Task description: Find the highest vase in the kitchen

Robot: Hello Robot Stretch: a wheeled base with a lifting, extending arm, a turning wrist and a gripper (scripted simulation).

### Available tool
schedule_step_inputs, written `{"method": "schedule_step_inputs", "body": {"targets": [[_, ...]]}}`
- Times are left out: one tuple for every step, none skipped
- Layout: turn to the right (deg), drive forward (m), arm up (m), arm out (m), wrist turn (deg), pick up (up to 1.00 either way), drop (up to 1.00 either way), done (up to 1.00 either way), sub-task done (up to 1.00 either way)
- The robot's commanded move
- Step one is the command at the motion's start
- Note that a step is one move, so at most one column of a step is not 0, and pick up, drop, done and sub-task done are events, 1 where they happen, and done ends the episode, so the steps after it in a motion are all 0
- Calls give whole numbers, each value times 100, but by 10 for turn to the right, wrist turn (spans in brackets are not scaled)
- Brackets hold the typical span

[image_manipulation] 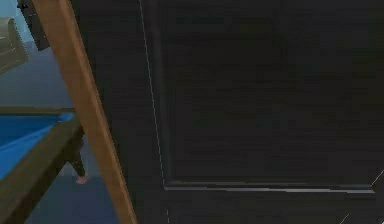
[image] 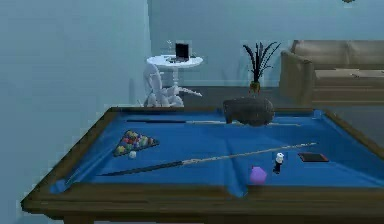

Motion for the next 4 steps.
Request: {"method": "schedule_step_inputs", "body": {"targets": [[0,35,0,0,0,0,0,0,0],[450,0,0,0,0,0,0,0,0],[420,0,0,0,0,0,0,0,0],[0,30,0,0,0,0,0,0,0]]}}
